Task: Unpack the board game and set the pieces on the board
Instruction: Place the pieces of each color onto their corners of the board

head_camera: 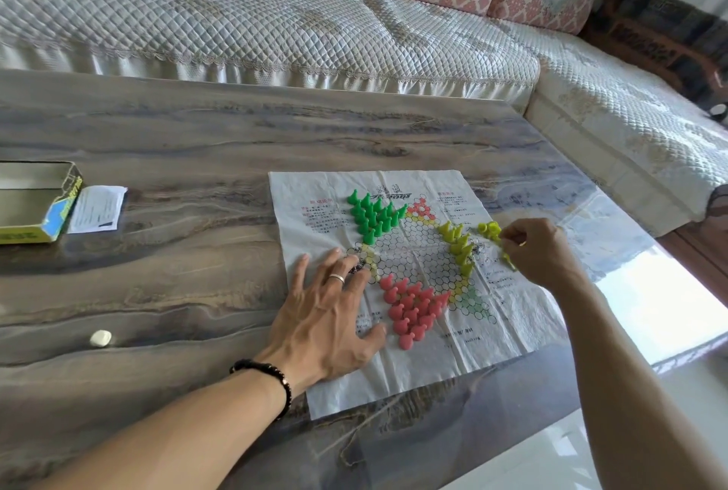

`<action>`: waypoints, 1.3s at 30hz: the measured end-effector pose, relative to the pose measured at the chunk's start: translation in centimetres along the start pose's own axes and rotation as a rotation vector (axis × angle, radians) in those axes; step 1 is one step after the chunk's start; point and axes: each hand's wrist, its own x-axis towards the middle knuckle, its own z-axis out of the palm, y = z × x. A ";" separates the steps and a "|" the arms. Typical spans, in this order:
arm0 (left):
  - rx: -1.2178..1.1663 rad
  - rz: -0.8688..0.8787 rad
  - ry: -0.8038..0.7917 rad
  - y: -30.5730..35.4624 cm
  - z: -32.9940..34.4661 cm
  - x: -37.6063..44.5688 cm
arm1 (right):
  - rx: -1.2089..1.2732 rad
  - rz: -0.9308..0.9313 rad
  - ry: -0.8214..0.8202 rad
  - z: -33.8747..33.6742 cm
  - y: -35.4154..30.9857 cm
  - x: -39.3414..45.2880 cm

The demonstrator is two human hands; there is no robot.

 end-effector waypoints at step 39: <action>0.006 0.001 -0.014 0.0 0.0 0.1 | -0.017 -0.057 -0.251 1.8 -0.1 -1.1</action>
